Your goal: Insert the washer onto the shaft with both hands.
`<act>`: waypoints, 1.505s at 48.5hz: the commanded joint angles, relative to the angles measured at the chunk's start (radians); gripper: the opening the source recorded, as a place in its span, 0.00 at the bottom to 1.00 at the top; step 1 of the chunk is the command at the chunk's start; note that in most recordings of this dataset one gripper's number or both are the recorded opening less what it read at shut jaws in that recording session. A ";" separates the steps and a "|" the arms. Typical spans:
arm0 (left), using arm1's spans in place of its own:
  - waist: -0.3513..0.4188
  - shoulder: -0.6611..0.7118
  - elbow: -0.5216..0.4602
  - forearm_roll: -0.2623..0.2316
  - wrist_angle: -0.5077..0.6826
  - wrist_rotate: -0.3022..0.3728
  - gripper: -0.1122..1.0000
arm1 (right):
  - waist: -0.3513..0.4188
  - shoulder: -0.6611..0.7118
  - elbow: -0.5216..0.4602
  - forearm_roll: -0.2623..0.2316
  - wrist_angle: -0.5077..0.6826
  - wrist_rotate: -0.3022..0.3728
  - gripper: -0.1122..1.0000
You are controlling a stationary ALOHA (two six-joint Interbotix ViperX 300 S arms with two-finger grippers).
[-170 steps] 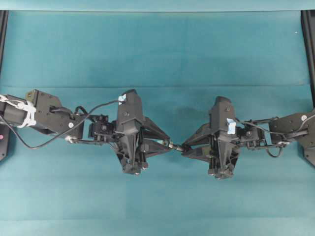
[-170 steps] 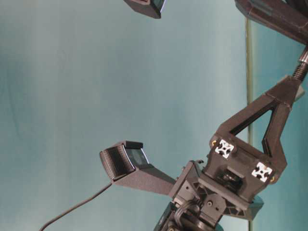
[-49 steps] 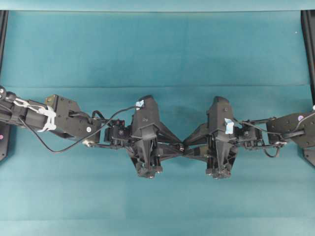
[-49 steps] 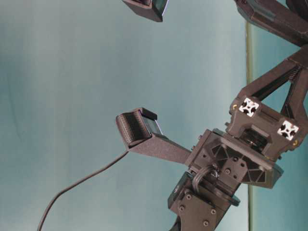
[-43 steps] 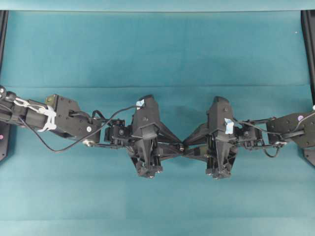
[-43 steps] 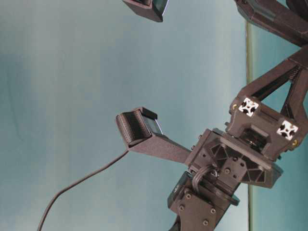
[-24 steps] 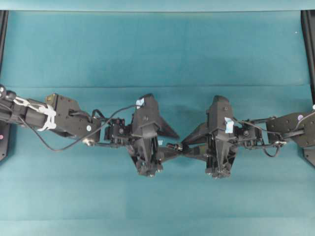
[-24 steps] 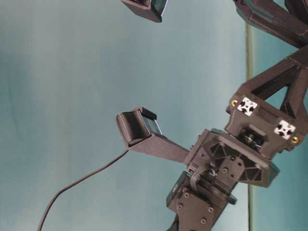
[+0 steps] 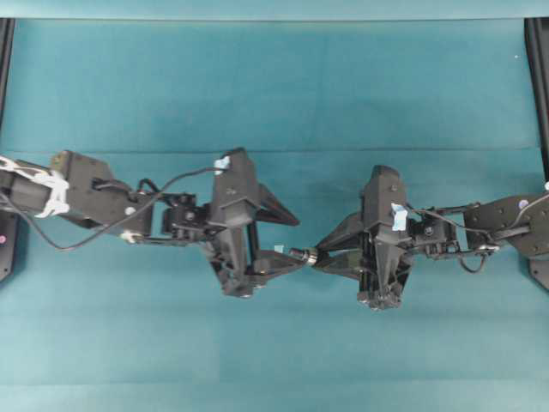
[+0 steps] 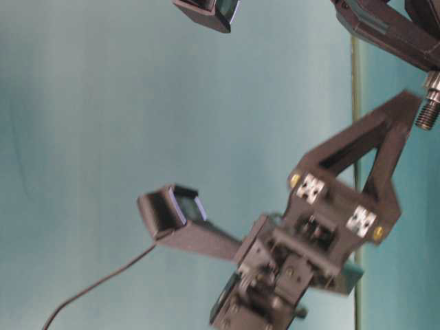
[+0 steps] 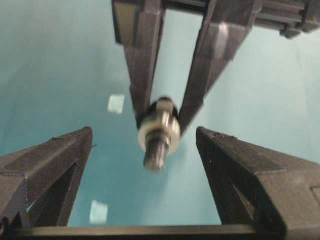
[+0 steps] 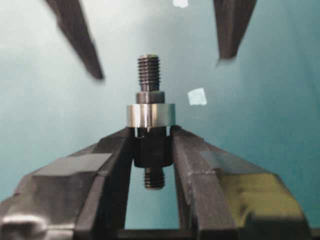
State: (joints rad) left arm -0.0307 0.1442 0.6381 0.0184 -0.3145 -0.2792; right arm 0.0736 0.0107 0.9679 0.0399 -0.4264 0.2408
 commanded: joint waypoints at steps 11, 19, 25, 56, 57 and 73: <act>0.000 -0.081 0.034 0.003 0.071 0.005 0.94 | 0.002 -0.009 -0.015 0.002 -0.008 -0.002 0.10; 0.000 -0.118 0.060 0.003 0.100 0.023 0.94 | 0.002 -0.009 -0.015 0.002 -0.009 -0.002 0.10; 0.005 -0.152 0.084 0.003 0.132 0.048 0.94 | 0.002 -0.009 -0.015 0.002 -0.009 -0.002 0.10; 0.015 -0.244 0.160 0.003 0.192 0.067 0.94 | 0.003 -0.009 -0.015 0.002 -0.012 -0.003 0.10; 0.015 -0.244 0.158 0.003 0.193 0.067 0.94 | 0.003 -0.009 -0.015 0.000 -0.012 -0.003 0.10; 0.015 -0.245 0.158 0.003 0.192 0.067 0.94 | 0.003 -0.009 -0.015 0.000 -0.009 -0.003 0.10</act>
